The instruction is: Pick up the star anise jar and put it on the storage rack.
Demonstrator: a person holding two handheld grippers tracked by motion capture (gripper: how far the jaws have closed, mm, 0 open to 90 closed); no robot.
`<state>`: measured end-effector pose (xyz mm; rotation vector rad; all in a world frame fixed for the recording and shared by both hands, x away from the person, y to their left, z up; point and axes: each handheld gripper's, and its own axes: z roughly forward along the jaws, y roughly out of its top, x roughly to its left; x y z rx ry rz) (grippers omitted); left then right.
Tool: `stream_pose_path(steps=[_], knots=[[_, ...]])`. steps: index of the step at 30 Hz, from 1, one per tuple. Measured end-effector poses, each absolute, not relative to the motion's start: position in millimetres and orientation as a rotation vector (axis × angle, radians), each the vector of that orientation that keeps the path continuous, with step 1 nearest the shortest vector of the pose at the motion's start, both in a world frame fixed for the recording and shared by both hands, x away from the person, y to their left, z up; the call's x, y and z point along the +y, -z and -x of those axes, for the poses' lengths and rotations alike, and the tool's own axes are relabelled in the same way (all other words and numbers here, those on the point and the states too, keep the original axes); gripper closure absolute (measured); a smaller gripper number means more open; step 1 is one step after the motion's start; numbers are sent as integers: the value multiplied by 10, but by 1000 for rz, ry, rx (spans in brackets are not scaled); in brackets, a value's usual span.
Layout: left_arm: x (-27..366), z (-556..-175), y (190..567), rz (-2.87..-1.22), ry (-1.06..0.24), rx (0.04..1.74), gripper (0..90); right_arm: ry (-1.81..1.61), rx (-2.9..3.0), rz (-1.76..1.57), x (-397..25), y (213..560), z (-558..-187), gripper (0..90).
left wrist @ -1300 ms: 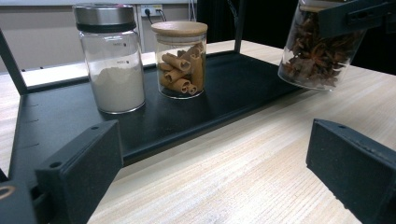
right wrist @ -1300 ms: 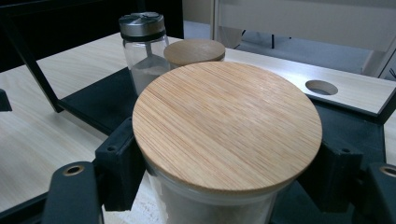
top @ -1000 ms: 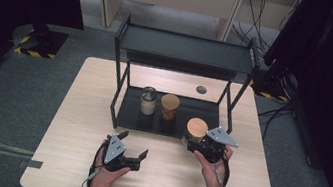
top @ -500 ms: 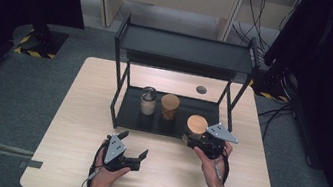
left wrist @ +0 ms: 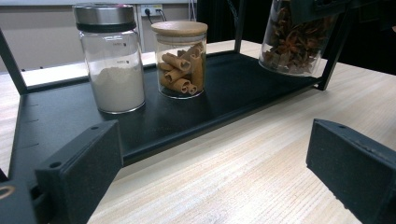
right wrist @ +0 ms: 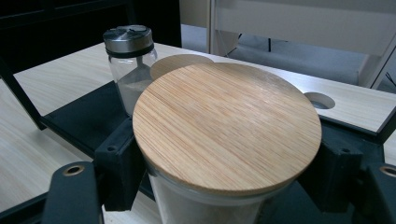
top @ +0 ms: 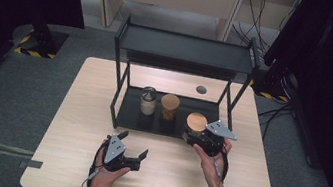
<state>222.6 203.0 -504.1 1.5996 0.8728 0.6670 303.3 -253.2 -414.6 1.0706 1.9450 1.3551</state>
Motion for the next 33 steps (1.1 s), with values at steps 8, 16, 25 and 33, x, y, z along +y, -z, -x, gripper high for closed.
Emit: stream_pose_path(steps=[8, 16, 25, 33], knots=[[2031, -2226, 5041, -1599, -666, 873, 32, -1341, 1942, -1072, -2494, 4158, -3115, 259], [2031, -2227, 5041, -1599, -666, 873, 32, -1330, 1936, -1077, -2479, 4168, -3182, 259], [2029, -2226, 5041, -1600, -667, 872, 32, -1327, 1929, -1080, -2488, 4174, -3228, 259], [2030, -2226, 5041, -1600, -667, 872, 32, -1320, 1927, -1082, -2464, 4172, -3279, 259]])
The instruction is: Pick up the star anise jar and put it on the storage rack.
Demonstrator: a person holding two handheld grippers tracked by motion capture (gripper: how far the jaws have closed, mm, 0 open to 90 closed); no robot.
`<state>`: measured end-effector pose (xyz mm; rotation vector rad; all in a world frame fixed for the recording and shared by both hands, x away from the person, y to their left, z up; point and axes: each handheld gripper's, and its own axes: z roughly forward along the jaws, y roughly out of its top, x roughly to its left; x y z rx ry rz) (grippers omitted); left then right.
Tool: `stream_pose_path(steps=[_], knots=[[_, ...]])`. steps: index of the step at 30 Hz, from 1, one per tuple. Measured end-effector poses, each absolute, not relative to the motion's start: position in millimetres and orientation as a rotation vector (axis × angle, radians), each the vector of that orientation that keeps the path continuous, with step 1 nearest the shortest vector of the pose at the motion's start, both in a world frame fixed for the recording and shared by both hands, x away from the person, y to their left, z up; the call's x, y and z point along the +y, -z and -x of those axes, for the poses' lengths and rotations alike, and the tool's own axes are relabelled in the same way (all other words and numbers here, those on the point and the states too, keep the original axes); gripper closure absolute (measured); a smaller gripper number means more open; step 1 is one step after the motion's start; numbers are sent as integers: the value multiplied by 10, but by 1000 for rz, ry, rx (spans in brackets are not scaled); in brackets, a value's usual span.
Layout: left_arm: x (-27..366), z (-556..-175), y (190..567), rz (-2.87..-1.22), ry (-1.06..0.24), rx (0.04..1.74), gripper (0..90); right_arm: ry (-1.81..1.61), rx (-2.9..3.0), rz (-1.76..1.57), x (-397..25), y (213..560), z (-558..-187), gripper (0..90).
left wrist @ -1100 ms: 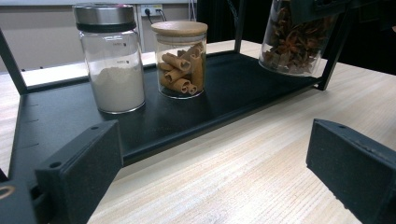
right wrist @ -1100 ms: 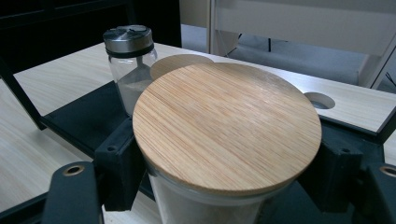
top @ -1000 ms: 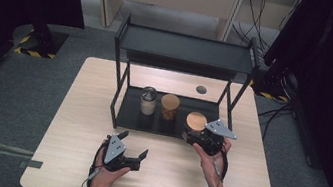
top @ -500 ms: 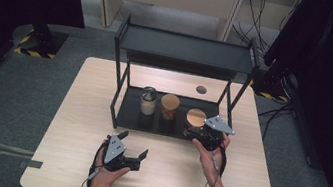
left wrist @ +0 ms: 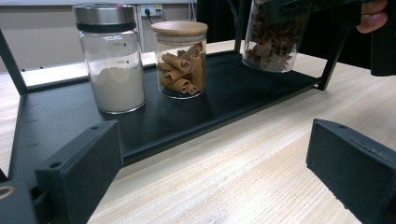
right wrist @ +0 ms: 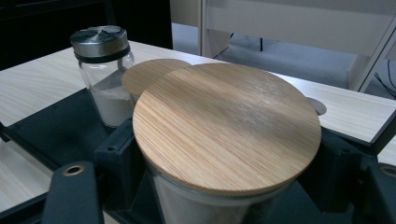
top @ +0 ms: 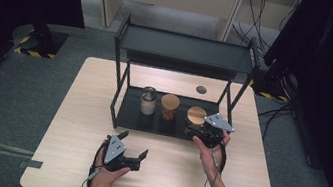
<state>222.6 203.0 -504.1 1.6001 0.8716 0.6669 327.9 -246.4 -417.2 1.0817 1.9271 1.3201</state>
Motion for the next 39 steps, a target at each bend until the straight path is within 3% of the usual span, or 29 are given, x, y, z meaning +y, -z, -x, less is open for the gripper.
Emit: stream_pose_path(steps=[39], knots=[[2030, -2229, 5040, -1600, -665, 873, 32, -1315, 1926, -1088, -2338, 4222, -3497, 259]])
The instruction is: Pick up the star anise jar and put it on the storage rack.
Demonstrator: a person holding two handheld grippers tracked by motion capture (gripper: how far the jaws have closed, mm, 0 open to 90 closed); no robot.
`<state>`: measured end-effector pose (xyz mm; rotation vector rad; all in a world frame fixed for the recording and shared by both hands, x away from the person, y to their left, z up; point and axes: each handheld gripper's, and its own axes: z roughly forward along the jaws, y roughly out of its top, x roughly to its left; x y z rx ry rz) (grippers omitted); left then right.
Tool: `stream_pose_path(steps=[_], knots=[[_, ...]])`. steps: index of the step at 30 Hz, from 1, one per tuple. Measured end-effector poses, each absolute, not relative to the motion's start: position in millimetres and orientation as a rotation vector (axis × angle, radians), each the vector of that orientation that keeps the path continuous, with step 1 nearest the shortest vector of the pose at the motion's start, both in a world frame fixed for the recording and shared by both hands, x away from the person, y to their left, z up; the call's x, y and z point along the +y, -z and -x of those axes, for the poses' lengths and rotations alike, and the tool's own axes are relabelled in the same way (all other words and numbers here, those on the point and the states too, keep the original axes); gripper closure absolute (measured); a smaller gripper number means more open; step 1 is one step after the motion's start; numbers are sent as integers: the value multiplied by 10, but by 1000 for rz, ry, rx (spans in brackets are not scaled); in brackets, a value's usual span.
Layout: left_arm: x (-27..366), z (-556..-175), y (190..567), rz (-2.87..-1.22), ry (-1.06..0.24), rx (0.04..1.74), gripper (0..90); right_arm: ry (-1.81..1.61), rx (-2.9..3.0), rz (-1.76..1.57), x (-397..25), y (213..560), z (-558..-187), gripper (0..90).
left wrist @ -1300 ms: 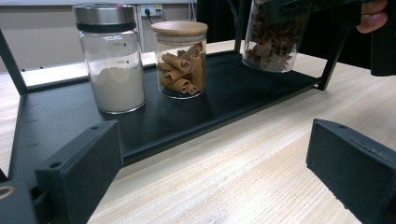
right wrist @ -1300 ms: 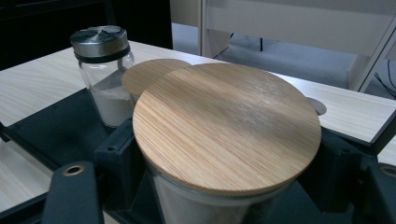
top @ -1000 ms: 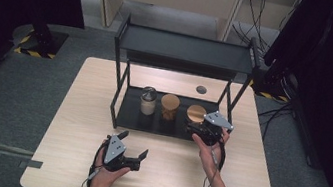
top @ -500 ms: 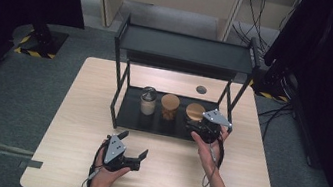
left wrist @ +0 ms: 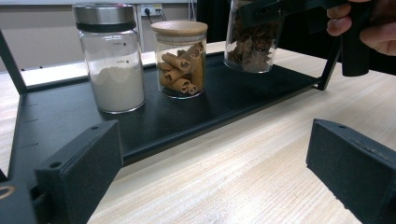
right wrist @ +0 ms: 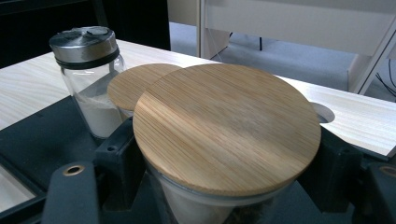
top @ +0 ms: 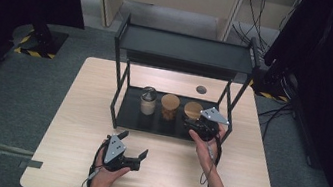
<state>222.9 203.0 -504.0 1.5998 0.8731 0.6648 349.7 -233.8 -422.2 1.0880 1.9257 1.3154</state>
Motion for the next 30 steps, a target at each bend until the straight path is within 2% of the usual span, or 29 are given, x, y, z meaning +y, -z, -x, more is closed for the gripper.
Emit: stream_pose_path(steps=[30], knots=[[2031, -2230, 5039, -1602, -665, 871, 33, -1262, 1905, -1144, -2262, 4351, -3712, 259]])
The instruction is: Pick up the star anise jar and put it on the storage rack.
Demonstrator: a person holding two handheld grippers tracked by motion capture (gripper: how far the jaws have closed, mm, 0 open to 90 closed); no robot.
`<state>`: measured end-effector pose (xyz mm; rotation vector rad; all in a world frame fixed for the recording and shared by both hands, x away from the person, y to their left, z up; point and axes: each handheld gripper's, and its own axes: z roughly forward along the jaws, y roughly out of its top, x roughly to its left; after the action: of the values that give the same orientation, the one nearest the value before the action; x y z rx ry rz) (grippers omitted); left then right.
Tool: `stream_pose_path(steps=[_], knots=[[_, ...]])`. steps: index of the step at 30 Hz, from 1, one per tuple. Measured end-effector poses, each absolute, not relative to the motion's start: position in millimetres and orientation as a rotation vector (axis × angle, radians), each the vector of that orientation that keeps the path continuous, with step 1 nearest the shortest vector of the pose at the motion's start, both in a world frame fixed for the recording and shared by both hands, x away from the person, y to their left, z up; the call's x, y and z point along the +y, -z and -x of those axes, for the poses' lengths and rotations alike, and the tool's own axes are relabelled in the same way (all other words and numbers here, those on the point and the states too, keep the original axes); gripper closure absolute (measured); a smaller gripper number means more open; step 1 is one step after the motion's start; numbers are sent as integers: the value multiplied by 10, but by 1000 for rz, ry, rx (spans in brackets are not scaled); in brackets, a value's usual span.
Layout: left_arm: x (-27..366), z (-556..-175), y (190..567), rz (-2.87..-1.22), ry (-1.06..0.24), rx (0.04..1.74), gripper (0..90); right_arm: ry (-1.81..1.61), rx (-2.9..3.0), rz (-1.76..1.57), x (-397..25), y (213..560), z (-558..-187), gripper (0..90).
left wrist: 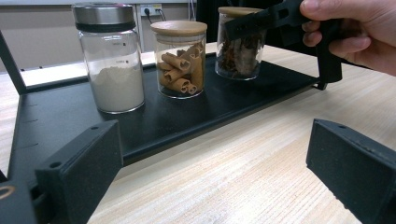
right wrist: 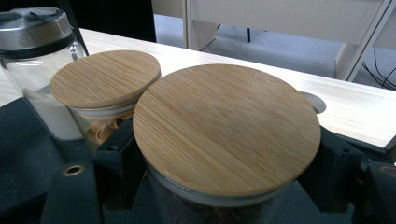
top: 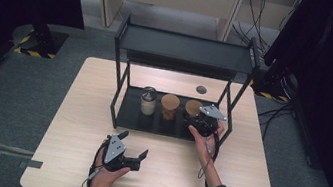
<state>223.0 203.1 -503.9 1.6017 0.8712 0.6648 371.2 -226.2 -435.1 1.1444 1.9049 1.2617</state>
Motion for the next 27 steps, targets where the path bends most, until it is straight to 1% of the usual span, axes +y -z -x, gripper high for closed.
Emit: stream_pose_path(steps=[27], knots=[[2031, -2230, 5039, -1602, -665, 869, 32, -1231, 1922, -1147, -2164, 4416, -3815, 259]])
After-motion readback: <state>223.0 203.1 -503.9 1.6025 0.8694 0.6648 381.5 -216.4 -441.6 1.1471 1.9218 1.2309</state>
